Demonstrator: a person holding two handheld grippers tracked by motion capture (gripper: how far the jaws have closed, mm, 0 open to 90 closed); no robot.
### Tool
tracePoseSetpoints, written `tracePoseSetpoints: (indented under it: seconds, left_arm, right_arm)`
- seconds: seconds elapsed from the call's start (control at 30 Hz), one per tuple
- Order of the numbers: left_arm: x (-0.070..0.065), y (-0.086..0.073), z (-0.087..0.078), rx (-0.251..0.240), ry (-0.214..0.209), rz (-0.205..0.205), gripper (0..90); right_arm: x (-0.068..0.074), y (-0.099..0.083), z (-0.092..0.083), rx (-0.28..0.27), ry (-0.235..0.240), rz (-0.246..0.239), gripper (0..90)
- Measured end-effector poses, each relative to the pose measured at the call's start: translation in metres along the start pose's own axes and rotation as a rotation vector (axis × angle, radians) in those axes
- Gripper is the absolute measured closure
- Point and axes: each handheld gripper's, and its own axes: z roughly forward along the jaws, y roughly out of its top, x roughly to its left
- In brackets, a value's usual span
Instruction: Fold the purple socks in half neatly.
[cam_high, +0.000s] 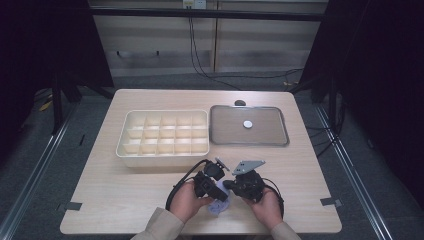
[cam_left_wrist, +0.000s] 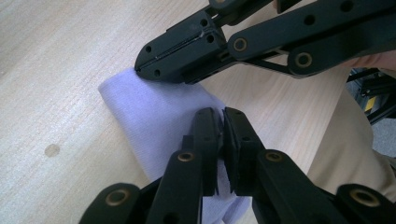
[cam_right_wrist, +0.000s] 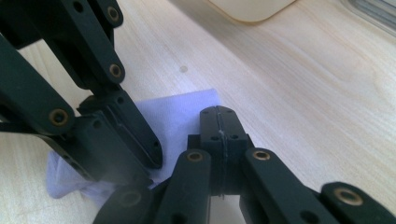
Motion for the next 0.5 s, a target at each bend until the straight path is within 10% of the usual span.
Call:
tracePoseSetpoints:
  seconds: [0.5]
  left_arm:
    - [-0.001, 0.005, -0.022, -0.025, -0.014, 0.016, 71.9]
  right_arm:
    - [0.003, 0.000, 0.000, 0.011, -0.011, 0.000, 90.0]
